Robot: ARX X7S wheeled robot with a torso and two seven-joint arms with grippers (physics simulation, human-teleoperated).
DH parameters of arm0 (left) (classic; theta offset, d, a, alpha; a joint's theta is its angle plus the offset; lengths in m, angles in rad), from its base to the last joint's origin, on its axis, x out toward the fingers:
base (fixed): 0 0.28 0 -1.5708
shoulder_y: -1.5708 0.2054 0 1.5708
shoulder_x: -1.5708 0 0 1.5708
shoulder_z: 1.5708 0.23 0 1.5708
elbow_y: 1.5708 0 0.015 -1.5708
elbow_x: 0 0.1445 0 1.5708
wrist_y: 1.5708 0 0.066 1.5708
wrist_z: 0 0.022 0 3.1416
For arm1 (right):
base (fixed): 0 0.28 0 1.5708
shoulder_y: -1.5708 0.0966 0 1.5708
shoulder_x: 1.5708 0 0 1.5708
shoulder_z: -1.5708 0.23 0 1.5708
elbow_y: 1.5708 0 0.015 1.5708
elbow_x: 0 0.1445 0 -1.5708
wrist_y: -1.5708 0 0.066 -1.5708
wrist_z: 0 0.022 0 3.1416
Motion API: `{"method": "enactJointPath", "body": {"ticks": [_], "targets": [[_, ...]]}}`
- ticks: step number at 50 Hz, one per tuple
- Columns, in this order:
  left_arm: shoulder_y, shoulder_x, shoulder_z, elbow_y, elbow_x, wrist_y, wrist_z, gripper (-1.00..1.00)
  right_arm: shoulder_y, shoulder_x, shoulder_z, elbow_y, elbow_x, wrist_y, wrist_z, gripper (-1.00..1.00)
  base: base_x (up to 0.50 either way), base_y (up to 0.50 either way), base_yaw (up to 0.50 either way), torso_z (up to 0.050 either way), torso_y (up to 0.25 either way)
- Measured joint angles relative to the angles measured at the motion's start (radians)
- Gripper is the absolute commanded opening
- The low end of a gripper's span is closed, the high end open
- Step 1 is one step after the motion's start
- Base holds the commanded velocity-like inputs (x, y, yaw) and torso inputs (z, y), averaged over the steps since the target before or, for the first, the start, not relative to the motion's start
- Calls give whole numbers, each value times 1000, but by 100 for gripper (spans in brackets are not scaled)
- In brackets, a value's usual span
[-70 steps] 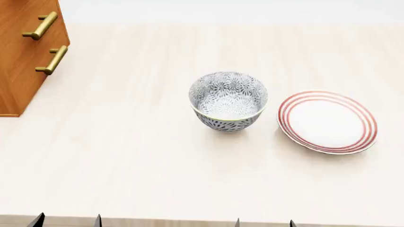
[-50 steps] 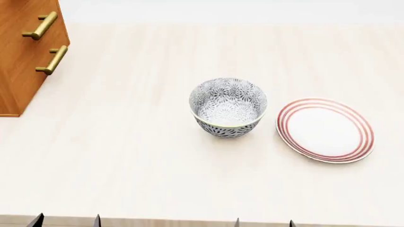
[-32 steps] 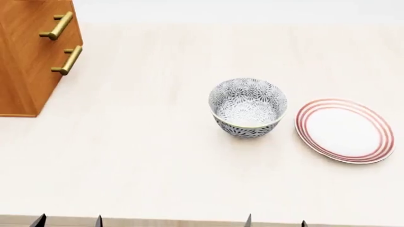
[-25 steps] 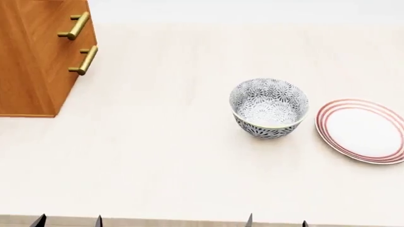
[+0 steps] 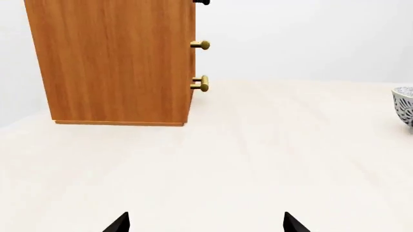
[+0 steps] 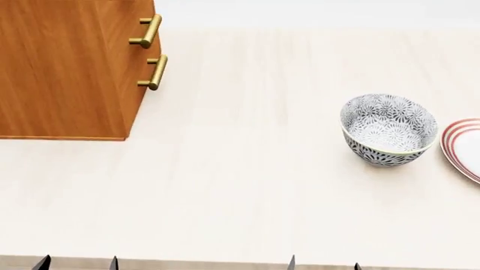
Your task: Put the bowl on top of the cabinet.
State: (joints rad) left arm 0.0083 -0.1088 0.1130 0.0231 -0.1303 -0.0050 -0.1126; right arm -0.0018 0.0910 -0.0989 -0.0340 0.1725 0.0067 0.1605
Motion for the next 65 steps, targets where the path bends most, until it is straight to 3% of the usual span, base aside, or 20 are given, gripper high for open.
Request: {"method": "enactJointPath", "body": {"ticks": [12,36,65], "targets": [[14,-11,16,24,4,3,-23,100,-11,15,-21,-16,3,0,18,100,0,0,0,0,0],[156,-33,83,237,182,59,-164,100,-210,61,-20,-264,22,-113,55,100,0,0,0,0,0],[209,-62,111,311,194,90,-206,100,-301,92,-31,-344,22,-197,74,100,0,0,0,0,0]]}}
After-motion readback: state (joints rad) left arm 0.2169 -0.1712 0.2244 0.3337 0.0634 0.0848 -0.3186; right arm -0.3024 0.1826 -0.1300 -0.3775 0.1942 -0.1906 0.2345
